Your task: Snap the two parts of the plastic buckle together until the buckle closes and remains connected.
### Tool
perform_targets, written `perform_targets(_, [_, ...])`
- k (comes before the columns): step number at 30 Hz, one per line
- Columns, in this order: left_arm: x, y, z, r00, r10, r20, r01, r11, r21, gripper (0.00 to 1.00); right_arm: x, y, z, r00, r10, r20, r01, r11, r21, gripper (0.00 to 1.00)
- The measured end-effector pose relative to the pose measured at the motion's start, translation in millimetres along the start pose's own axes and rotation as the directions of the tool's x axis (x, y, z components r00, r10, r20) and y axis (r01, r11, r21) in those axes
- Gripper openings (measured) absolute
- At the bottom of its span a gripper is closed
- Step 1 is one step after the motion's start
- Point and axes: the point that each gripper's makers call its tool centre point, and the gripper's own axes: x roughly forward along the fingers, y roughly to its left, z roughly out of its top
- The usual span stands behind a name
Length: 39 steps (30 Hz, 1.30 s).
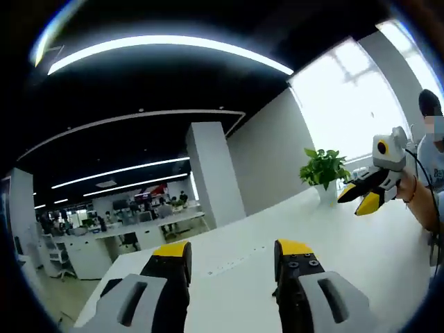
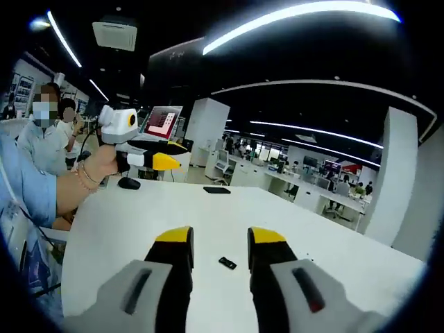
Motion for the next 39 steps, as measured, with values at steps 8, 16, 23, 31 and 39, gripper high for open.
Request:
perform_targets(8, [-47.2, 2.3, -13.0, 0.995, 0.091, 0.043, -0.091, 0.996, -0.009, 0.5, -59.7, -18.3, -3.9, 0.968, -0.222, 0.117, 0.221, 0.975, 0.024, 0.34])
perform_targets(16, [-74.7, 16.5, -41.1, 0.982, 0.189, 0.02, -0.187, 0.981, -0.051, 0.55, -108.8, -37.1, -14.1, 0.917, -0.36, 0.17, 0.353, 0.933, 0.072, 0.34])
perform_targets(23, [-92.6, 22.1, -58.2, 0.964, 0.262, 0.029, -0.26, 0.964, -0.062, 0.56, -130.5, -41.9, -33.6, 0.895, -0.412, 0.169, 0.406, 0.911, 0.073, 0.35])
perform_targets(31, [-97.4, 32.1, -68.0, 0.948, 0.315, 0.039, -0.311, 0.947, -0.077, 0.57, -143.9, -51.3, -60.0, 0.877, -0.457, 0.148, 0.441, 0.888, 0.127, 0.35])
perform_targets(39, [-86.4, 32.7, -81.2, 0.948, 0.319, 0.025, -0.317, 0.947, -0.056, 0.57, -151.7, -64.7, -78.2, 0.839, -0.532, 0.116, 0.52, 0.846, 0.12, 0.33])
